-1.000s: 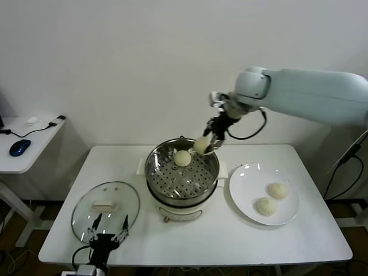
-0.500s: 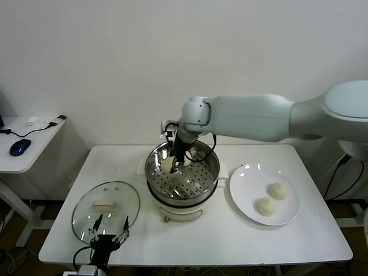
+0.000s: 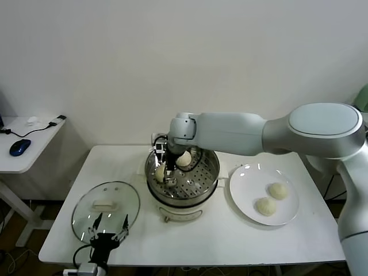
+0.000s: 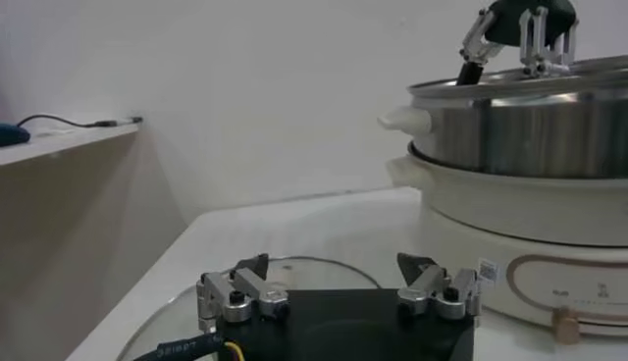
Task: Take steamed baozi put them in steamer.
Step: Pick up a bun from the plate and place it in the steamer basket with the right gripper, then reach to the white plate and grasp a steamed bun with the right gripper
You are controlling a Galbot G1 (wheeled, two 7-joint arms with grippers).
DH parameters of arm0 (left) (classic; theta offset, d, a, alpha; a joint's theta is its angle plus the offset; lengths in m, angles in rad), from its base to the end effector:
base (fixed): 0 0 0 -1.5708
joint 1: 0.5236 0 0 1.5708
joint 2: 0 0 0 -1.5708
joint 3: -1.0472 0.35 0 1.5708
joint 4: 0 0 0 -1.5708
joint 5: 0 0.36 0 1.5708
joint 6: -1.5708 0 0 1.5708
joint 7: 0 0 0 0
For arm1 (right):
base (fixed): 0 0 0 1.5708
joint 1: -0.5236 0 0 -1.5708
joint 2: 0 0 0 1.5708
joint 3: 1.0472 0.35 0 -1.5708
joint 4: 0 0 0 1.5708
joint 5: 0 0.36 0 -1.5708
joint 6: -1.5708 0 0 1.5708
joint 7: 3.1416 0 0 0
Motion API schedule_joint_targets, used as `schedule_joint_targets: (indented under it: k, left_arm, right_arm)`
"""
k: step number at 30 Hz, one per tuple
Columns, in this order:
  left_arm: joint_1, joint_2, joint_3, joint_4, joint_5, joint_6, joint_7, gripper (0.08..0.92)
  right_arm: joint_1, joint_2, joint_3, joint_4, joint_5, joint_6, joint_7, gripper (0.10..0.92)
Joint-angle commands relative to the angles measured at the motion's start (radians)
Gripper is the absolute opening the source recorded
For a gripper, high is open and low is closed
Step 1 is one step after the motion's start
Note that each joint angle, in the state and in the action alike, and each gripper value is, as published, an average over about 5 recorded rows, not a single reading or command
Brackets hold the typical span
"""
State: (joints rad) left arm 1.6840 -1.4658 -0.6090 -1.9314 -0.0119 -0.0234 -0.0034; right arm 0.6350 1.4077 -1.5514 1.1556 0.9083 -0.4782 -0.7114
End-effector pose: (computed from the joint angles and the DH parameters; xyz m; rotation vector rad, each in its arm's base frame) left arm 0.1398 0.0519 -0.3754 0.0412 -2.8885 -0.1776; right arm 0.5498 0.2042 -0.0986 1.4775 -1.4919 1.3180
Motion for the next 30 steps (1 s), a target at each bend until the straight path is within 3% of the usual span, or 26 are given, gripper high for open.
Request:
schedule_joint_targets:
  k: [1, 8, 16, 21, 30]
  left_arm:
    - [0.000, 0.000, 0.000, -0.003, -0.001, 0.001, 0.000, 0.823]
    - [0.007, 0.001, 0.001, -0.020, 0.001, 0.002, 0.001, 0.823]
    - [0.008, 0.000, 0.000, -0.034, 0.004, -0.001, 0.001, 0.823]
    - [0.002, -0.013, -0.003, -0.034, 0.002, 0.001, -0.003, 0.823]
    - [0.012, -0.024, -0.001, -0.035, 0.009, 0.001, -0.003, 0.823]
  right_arm:
    - [0.200, -0.157, -0.076, 0.087, -0.022, 0.161, -0.184, 0.822]
    - [0.419, -0.516, -0.274, 0.212, -0.117, 0.288, -0.351, 0.823]
    - [0.301, -0.833, -0.390, 0.295, -0.379, 0.326, -0.328, 0.823]
    - [0.002, -0.901, -0.168, 0.248, -0.478, 0.290, -0.293, 0.823]
    - [-0.277, -0.859, 0.064, 0.172, -0.543, 0.237, -0.231, 0.823]
